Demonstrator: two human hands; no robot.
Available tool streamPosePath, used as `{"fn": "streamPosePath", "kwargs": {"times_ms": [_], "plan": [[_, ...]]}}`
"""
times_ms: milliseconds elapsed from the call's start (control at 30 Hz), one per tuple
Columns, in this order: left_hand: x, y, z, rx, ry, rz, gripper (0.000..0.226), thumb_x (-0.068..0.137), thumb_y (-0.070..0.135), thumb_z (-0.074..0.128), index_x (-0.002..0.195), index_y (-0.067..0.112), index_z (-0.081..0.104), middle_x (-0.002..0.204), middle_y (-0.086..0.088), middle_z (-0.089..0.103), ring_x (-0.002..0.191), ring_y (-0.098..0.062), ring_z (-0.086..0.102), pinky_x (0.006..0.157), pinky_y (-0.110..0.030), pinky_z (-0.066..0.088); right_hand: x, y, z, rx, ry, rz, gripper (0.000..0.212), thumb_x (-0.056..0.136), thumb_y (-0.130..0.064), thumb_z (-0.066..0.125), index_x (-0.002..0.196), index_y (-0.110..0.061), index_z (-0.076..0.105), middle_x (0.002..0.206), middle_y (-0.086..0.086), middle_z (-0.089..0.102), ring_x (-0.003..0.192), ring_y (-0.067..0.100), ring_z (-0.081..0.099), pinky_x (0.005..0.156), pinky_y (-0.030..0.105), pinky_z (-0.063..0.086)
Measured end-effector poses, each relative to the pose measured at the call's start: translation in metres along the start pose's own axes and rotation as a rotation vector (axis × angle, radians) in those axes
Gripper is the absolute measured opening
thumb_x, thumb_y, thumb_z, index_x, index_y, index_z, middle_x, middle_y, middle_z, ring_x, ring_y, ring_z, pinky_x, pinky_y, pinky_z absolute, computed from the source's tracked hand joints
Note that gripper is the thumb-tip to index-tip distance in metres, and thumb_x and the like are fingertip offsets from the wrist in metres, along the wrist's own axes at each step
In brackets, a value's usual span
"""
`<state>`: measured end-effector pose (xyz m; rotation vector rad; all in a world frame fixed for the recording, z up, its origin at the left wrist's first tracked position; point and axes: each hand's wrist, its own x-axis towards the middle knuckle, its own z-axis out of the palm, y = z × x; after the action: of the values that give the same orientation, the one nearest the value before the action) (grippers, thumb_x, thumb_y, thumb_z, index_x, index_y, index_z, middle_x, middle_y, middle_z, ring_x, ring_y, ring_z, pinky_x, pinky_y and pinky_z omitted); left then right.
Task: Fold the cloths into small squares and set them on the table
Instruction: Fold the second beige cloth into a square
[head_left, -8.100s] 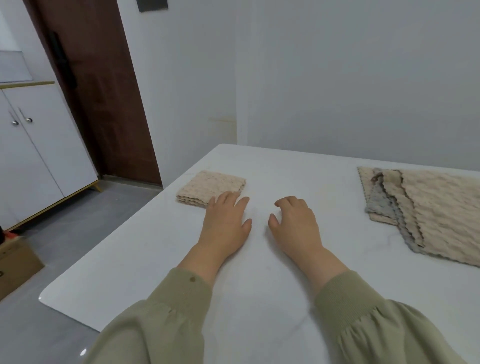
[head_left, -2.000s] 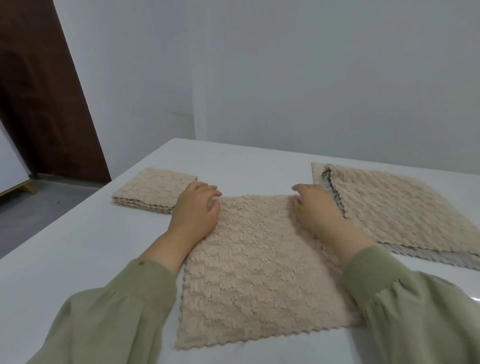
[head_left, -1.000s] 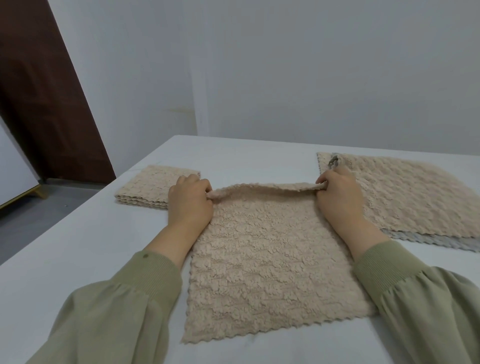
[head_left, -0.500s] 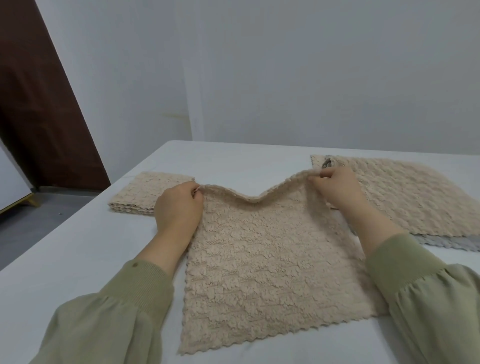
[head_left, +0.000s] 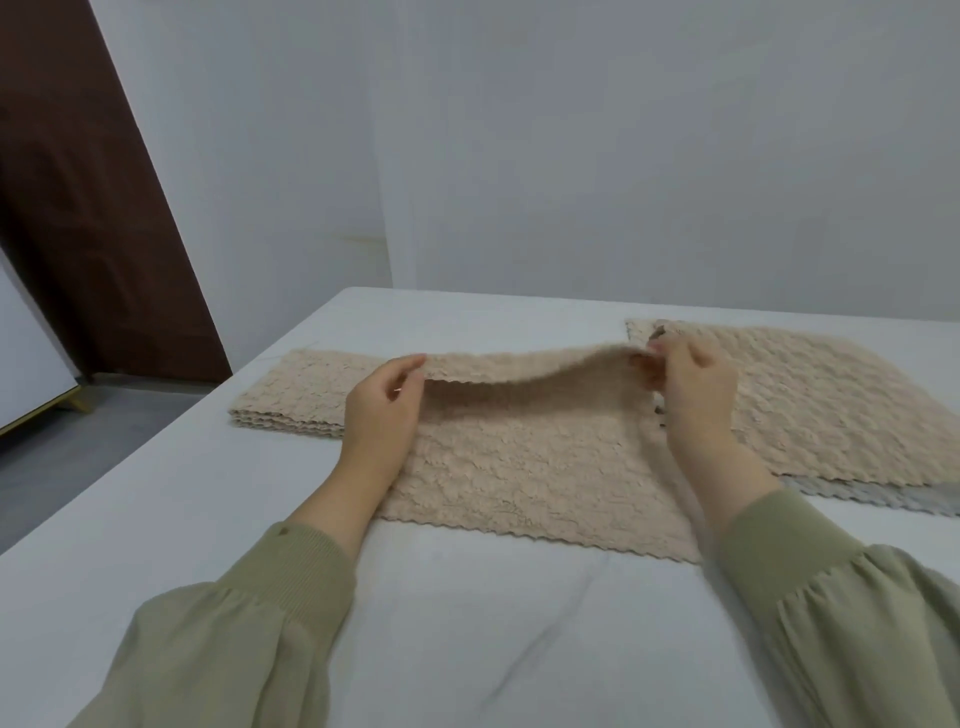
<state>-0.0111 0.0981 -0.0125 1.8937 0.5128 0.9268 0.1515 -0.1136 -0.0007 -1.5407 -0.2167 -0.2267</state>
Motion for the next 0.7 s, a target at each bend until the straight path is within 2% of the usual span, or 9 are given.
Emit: {"fn": "streamPosePath", "kwargs": {"times_ms": [100,167,267,367,433,533,600,700], "plan": [[0.000,-0.003,-0.006,-0.081,0.066,-0.101,0.020,0.091,0.021,0.058,0.103,0.015,0.072,0.102,0.003,0.071,0.096,-0.012,0.065,0.091,-0.028,0.051,-0.014,0.008,-0.003,-0.077,0.033,0.004,0.016,0.089,-0.013,0.058,0.077,-0.013,0.069,0.071,0.001,0.063,0.073,0.017,0.056,0.072,0.026,0.048],[-0.002,-0.005,-0.010,-0.118,0.096,-0.152,0.015,0.088,0.021,0.062,0.095,0.014,0.074,0.091,0.001,0.073,0.091,-0.017,0.067,0.090,-0.038,0.053,-0.021,0.005,-0.005,-0.069,0.052,-0.015,0.017,0.089,-0.012,0.058,0.078,-0.010,0.070,0.069,0.004,0.065,0.068,0.017,0.057,0.070,0.029,0.049],[-0.009,-0.002,-0.015,-0.125,0.127,-0.216,0.008,0.086,0.018,0.065,0.085,0.017,0.074,0.083,-0.001,0.072,0.082,-0.018,0.067,0.083,-0.037,0.055,-0.042,0.003,-0.011,-0.087,0.016,-0.054,0.020,0.087,-0.013,0.059,0.071,-0.007,0.069,0.066,0.016,0.065,0.061,0.021,0.055,0.063,0.034,0.048],[-0.018,0.001,-0.018,-0.068,0.094,-0.284,0.012,0.087,0.011,0.062,0.090,0.014,0.073,0.072,-0.005,0.069,0.060,-0.016,0.061,0.060,-0.031,0.053,-0.067,-0.004,-0.020,-0.251,-0.046,-0.116,0.025,0.088,-0.014,0.057,0.065,-0.010,0.066,0.058,0.006,0.062,0.055,0.014,0.051,0.057,0.024,0.042],[-0.026,0.000,-0.021,0.014,0.029,-0.311,0.017,0.087,0.008,0.057,0.093,0.015,0.071,0.066,-0.005,0.067,0.055,-0.016,0.061,0.058,-0.035,0.054,-0.084,-0.011,-0.028,-0.463,-0.106,-0.198,0.028,0.088,-0.015,0.053,0.062,-0.010,0.060,0.054,0.000,0.057,0.052,0.014,0.048,0.053,0.027,0.038],[-0.036,0.001,-0.028,0.118,-0.027,-0.349,0.020,0.086,0.005,0.055,0.090,0.018,0.069,0.068,-0.005,0.069,0.060,-0.016,0.066,0.065,-0.037,0.057,-0.108,-0.019,-0.040,-0.834,-0.230,-0.267,0.024,0.089,-0.023,0.047,0.072,-0.014,0.061,0.064,0.002,0.063,0.063,0.023,0.056,0.058,0.033,0.045],[-0.040,0.002,-0.031,0.150,-0.042,-0.360,0.020,0.085,0.004,0.055,0.088,0.018,0.070,0.069,-0.004,0.070,0.065,-0.017,0.069,0.071,-0.039,0.058,-0.121,-0.022,-0.046,-1.041,-0.328,-0.267,0.024,0.091,-0.029,0.042,0.087,-0.019,0.063,0.077,0.001,0.067,0.074,0.025,0.059,0.064,0.034,0.049],[-0.044,0.005,-0.032,0.119,-0.042,-0.405,0.021,0.086,0.005,0.052,0.084,0.019,0.068,0.067,-0.006,0.070,0.064,-0.020,0.069,0.068,-0.041,0.058,-0.125,-0.023,-0.048,-1.152,-0.410,-0.278,0.029,0.093,-0.031,0.040,0.112,-0.018,0.057,0.094,0.005,0.067,0.088,0.027,0.060,0.070,0.034,0.049]]}}
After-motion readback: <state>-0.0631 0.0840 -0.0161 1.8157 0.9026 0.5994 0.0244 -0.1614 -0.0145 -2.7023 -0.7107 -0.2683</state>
